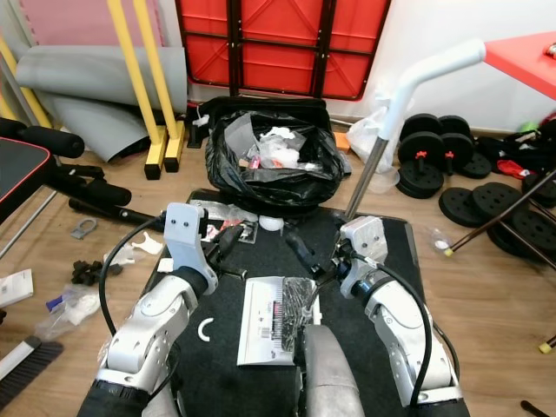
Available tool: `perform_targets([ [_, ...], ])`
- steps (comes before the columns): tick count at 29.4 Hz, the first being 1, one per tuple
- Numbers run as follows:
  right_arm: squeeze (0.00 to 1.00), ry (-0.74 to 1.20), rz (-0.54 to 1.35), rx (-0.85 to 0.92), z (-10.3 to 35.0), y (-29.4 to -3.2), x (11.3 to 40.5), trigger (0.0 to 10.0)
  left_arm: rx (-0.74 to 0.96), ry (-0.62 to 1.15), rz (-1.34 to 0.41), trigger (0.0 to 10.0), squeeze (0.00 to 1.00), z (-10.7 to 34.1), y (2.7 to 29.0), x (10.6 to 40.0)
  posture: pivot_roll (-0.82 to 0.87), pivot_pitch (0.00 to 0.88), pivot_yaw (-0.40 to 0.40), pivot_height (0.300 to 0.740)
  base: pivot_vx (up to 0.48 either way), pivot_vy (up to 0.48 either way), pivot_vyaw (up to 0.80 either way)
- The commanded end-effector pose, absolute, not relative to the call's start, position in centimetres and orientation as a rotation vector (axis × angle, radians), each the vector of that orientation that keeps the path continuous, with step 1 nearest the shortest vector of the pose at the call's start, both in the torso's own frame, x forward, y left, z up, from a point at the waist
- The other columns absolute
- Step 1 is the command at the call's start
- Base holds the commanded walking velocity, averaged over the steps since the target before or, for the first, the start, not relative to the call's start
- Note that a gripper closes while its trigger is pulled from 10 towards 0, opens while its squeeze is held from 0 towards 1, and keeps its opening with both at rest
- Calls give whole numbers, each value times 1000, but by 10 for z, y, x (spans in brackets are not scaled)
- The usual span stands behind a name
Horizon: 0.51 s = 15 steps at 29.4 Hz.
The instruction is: Sweep floor
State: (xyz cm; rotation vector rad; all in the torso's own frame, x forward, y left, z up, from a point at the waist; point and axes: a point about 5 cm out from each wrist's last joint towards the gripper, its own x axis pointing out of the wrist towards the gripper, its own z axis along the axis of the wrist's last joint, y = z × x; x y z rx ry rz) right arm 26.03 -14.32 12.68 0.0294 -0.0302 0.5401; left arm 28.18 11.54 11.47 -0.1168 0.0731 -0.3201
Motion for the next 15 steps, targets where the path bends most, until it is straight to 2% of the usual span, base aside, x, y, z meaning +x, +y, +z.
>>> perform_targets([
  [1, 0, -32, 546, 39, 129, -143, 260, 10000, -117, 80, -423, 10000, 0, 115, 109, 280, -165, 0, -151, 605, 0, 0, 0],
  [6, 0, -32, 545, 41, 130, -143, 260, 10000, -124, 64, -420, 10000, 0, 117, 110, 280, -163, 0, -150, 620, 0, 0, 0],
  [14, 0, -33, 546, 44, 130, -143, 261, 10000, -131, 92, -441, 10000, 0, 116, 110, 279, -158, 0, -153, 640, -480, 0, 0],
  [15, 0, -33, 546, 45, 131, -143, 261, 10000, -134, 76, -434, 10000, 0, 118, 111, 279, -160, 0, -154, 645, 0, 0, 0],
])
